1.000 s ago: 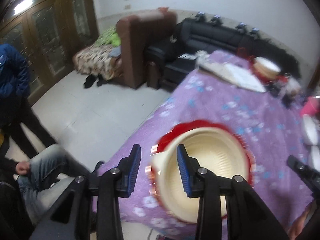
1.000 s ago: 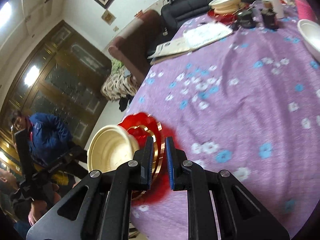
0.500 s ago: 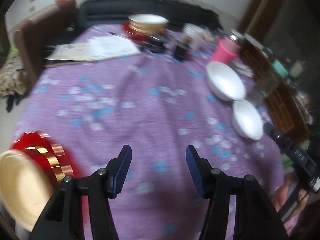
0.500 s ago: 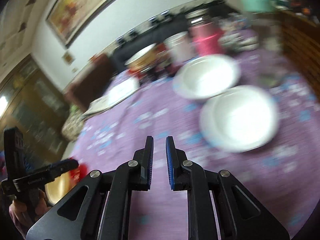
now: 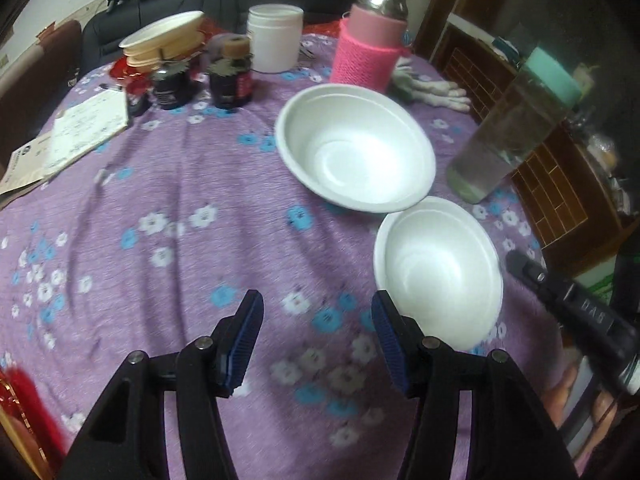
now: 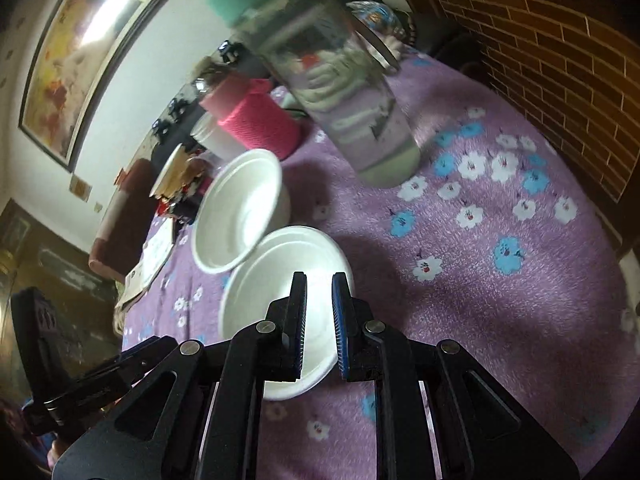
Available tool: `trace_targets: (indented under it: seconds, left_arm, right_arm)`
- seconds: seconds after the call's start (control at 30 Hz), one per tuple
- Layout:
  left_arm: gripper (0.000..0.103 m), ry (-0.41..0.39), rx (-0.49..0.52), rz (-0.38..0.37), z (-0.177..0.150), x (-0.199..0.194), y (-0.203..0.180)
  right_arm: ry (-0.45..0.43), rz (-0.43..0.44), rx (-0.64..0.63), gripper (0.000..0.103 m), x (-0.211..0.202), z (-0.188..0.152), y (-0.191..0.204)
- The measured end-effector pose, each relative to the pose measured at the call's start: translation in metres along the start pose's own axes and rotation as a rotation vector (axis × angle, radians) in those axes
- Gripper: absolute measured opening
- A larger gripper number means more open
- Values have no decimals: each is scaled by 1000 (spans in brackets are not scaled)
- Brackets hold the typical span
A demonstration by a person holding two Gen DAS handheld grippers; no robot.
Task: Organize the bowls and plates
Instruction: 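Move both tools toward the small white bowls, then close both tools on the rim of a small white foam bowl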
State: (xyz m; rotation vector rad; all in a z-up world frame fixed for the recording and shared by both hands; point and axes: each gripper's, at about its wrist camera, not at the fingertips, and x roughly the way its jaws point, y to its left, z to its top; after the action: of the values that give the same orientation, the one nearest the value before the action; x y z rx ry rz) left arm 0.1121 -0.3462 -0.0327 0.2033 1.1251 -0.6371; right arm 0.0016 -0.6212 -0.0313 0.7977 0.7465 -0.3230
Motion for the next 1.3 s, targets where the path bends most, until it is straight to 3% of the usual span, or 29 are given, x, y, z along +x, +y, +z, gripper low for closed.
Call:
trace_targets:
  seconds: [0.1, 0.27, 0.33, 0.37, 0.4, 0.83, 1.0, 1.13, 1.2, 1.3]
  left_arm:
    - [57, -2, -8, 22, 6, 14, -6]
    - [57, -9, -31, -8, 7, 22, -8]
    - [57, -19, -43, -23, 9, 24, -8]
    - [57, -13, -46, -33, 10, 25, -8]
    - [59, 1, -48, -40, 10, 28, -9]
    - [60, 76, -23, -36, 8, 61, -32]
    - [60, 57, -22, -26, 7, 58, -32]
    - [55, 53, -30, -27, 7, 59, -32]
    - [42, 49, -33, -27, 7, 59, -32]
    - [35, 51, -33, -47, 6, 61, -34]
  right_arm:
    - [10, -7, 11, 12, 6, -2, -4]
    - [-6, -23, 8, 12, 4, 0, -12]
    - [-21, -23, 6, 18, 1, 0, -12]
    - [-22, -38, 3, 30, 2, -1, -11]
    - [-15, -47, 4, 35, 4, -1, -12]
    - [132, -15, 85, 35, 34, -8, -23]
    - [111, -13, 100, 35, 32, -11, -26]
    - [106, -9, 106, 35, 32, -10, -26]
    - [106, -6, 107, 35, 33, -10, -26]
    - [102, -3, 109, 27, 34, -10, -26]
